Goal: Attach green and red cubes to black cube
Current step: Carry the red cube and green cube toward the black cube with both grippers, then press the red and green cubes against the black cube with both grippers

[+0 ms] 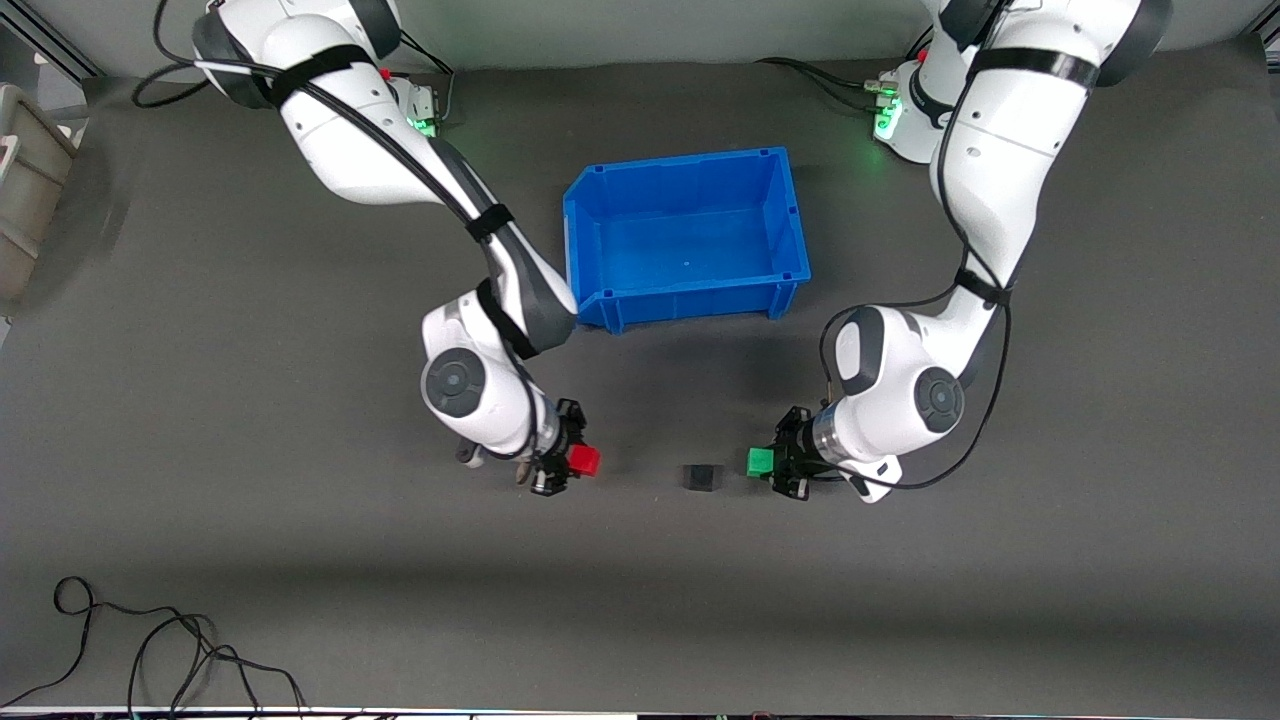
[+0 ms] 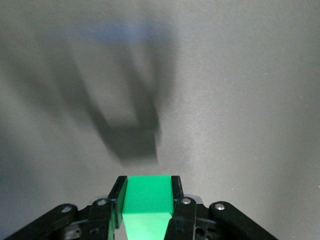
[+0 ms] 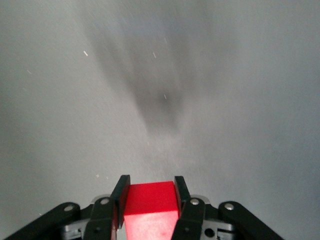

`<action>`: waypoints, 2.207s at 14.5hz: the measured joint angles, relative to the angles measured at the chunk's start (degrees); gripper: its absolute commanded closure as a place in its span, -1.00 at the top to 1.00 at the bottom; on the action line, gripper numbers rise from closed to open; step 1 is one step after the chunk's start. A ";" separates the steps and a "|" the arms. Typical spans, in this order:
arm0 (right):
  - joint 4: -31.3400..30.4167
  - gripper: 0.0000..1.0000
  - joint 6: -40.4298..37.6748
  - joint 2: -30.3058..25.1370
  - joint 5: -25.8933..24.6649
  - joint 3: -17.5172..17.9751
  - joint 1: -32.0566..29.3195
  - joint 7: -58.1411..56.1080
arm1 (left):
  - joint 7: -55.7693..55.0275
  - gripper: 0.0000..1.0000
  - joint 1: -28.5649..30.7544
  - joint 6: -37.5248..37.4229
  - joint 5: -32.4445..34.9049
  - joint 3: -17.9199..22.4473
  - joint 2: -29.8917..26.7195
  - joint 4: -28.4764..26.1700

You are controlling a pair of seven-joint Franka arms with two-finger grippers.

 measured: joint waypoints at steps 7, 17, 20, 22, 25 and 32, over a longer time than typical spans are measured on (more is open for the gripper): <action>10.55 -1.00 0.02 10.34 -2.29 -0.08 4.11 9.90 | -4.99 -0.95 -1.86 -0.01 0.38 0.09 4.75 6.85; 16.00 -1.00 0.07 14.89 -3.14 -0.18 9.60 11.62 | -8.40 -0.95 -3.89 -0.31 2.26 1.02 7.61 9.73; 16.16 -1.00 0.40 14.93 -3.25 -0.53 9.74 11.75 | -8.49 -1.00 -3.89 -4.96 3.36 1.28 7.55 10.92; 16.38 -1.00 0.82 14.96 -3.25 -1.15 9.30 11.76 | -8.53 -1.00 -3.83 -6.74 3.82 1.55 7.31 11.31; 16.47 -1.00 1.58 14.96 -3.29 -1.61 8.00 11.75 | -8.53 -1.00 -3.82 -7.59 4.07 1.62 7.10 11.30; 16.47 -1.00 2.06 16.00 -4.78 -1.58 8.17 11.75 | -10.28 -1.00 -4.77 -7.56 4.08 1.17 6.35 11.82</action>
